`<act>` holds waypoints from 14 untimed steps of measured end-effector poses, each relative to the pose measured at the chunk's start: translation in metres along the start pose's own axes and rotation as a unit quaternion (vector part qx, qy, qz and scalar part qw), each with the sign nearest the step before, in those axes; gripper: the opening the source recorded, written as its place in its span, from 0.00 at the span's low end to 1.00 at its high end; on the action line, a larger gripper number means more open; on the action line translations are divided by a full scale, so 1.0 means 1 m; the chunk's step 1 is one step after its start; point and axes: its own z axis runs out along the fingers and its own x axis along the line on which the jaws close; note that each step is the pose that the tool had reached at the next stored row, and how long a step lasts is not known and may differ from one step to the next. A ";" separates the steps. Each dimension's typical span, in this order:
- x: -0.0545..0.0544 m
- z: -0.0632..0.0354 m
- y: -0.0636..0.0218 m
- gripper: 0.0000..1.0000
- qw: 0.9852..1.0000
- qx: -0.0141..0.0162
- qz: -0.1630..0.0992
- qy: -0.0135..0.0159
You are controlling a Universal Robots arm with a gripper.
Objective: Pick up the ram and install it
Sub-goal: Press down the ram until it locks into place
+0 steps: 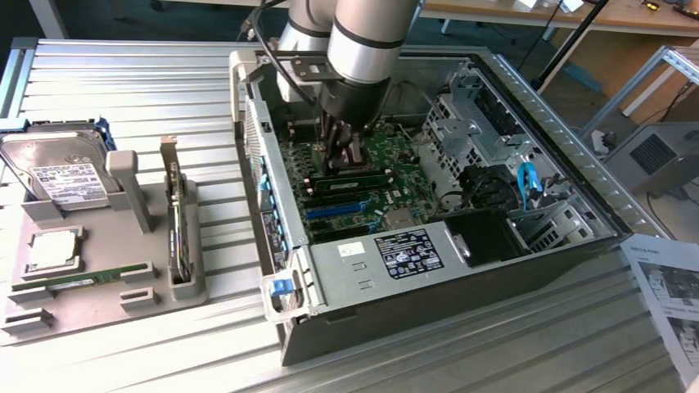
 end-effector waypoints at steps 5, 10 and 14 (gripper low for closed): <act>0.000 0.0058 -0.0001 0.11 1.000 0.000 0.000 0.000; 0.000 0.0064 -0.0001 0.11 1.000 0.000 0.000 0.000; 0.000 0.0088 -0.0001 0.11 1.000 0.000 0.000 0.000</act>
